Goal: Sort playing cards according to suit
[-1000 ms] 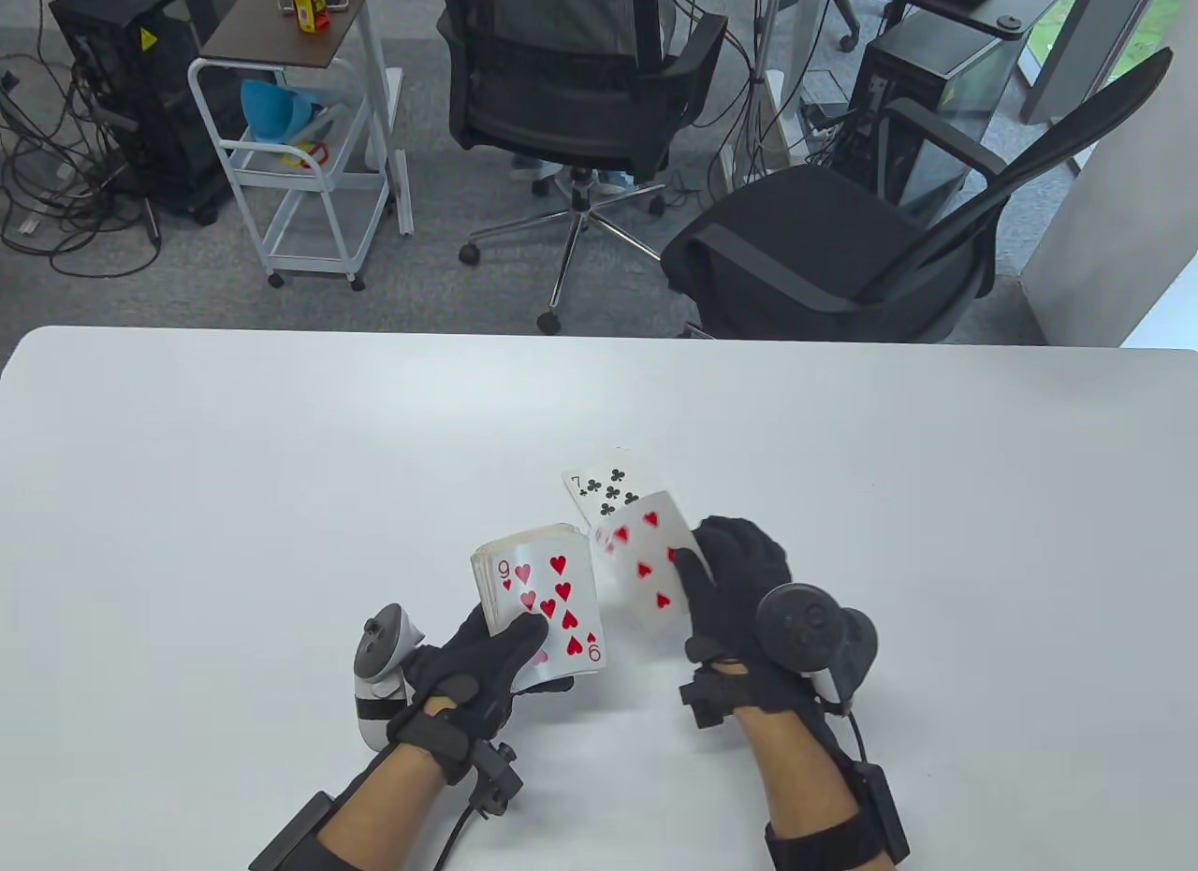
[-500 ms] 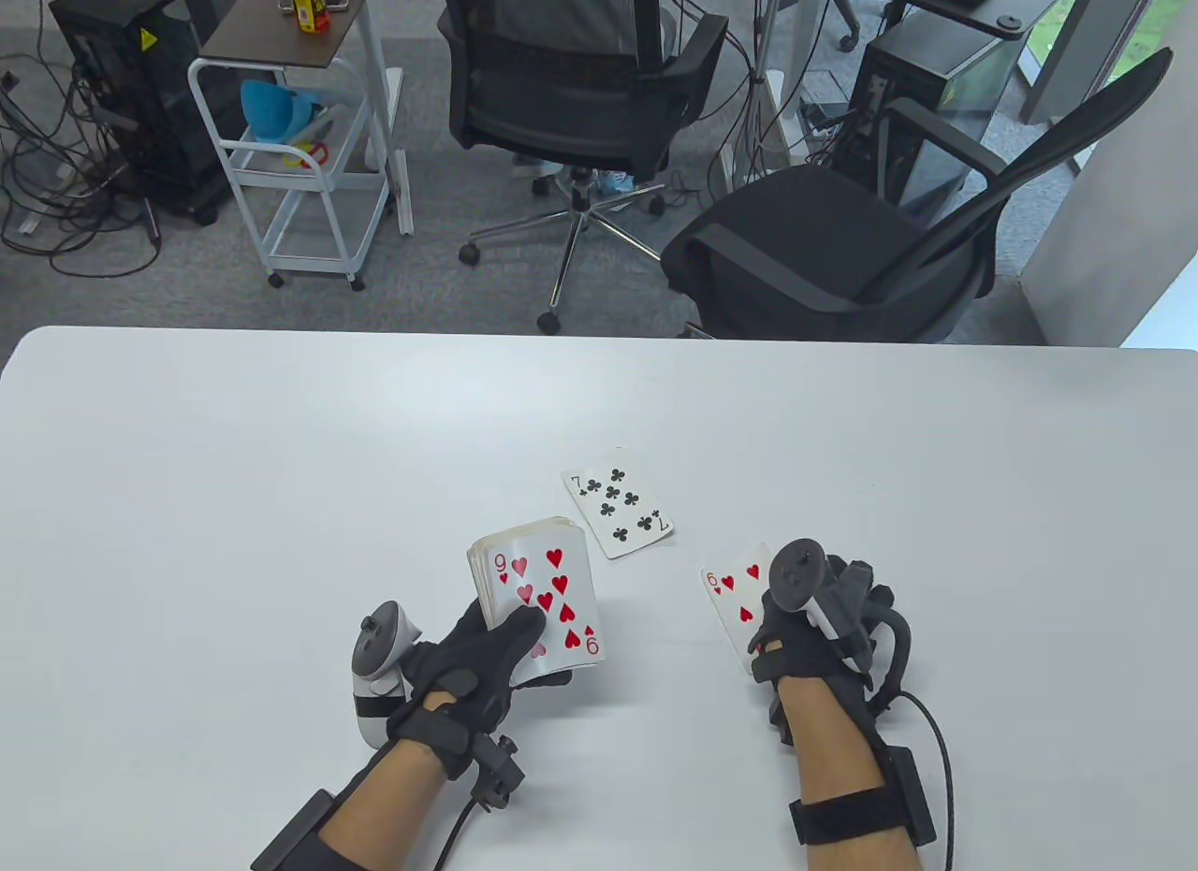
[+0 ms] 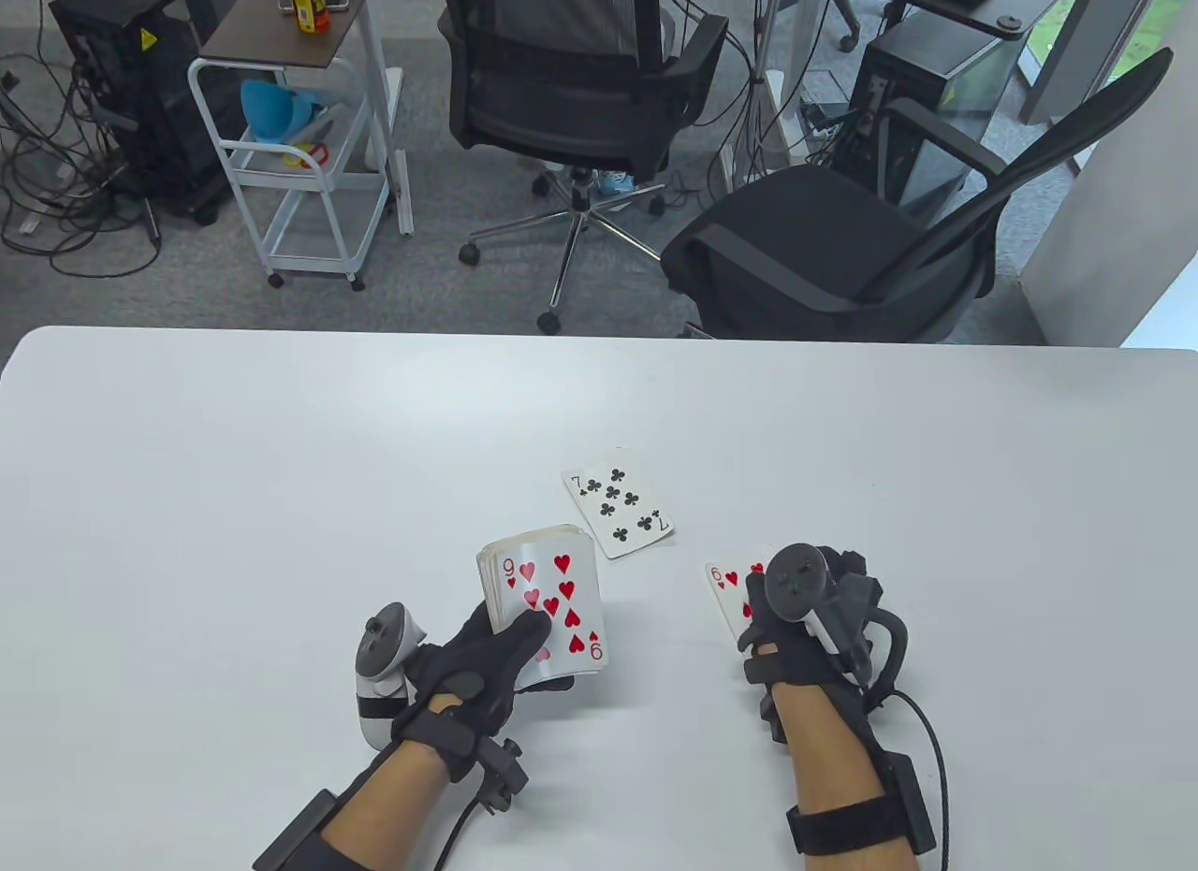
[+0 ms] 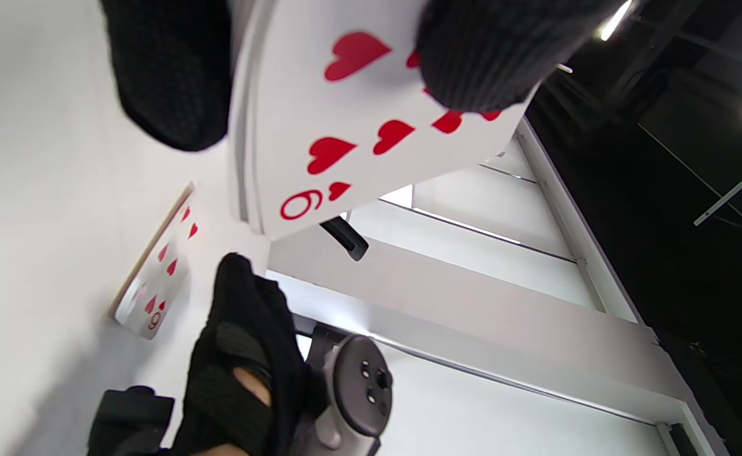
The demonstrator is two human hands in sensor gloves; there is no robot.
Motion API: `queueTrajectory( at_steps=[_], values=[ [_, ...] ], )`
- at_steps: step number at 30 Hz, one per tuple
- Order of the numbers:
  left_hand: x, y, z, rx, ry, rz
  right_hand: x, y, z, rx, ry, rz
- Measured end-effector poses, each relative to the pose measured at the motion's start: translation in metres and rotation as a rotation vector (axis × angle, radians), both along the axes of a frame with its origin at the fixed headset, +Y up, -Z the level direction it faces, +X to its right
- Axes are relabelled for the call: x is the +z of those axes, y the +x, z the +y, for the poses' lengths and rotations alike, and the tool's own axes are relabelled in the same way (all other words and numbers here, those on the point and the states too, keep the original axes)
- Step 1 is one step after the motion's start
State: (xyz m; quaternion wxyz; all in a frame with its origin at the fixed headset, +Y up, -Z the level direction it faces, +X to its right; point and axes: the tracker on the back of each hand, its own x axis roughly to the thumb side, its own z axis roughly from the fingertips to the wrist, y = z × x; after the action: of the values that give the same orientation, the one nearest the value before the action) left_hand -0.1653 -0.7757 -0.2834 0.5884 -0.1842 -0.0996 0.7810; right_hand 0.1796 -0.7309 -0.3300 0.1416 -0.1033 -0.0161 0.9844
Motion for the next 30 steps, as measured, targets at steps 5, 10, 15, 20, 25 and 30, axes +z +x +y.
queueTrajectory(
  at_steps=[5,10,15,20,25,30],
  values=[
    [0.001,-0.001,-0.001,0.009,-0.01,0.01,0.011,-0.021,0.016,-0.199,0.156,0.188],
    [0.0,-0.002,-0.001,-0.006,-0.012,0.014,0.023,-0.045,0.029,-0.363,0.297,0.358],
    [0.0,-0.002,-0.001,-0.022,-0.017,0.012,0.034,-0.07,0.032,-0.478,0.331,0.47],
    [0.0,-0.001,-0.001,-0.013,-0.023,0.009,0.04,-0.091,0.025,-0.447,0.274,0.539],
    [0.001,-0.001,-0.001,-0.027,-0.016,0.03,0.044,-0.104,0.02,-0.403,0.27,0.554],
    [0.001,0.0,-0.001,-0.018,-0.018,0.035,0.045,-0.107,0.016,-0.422,0.292,0.545]
  ],
)
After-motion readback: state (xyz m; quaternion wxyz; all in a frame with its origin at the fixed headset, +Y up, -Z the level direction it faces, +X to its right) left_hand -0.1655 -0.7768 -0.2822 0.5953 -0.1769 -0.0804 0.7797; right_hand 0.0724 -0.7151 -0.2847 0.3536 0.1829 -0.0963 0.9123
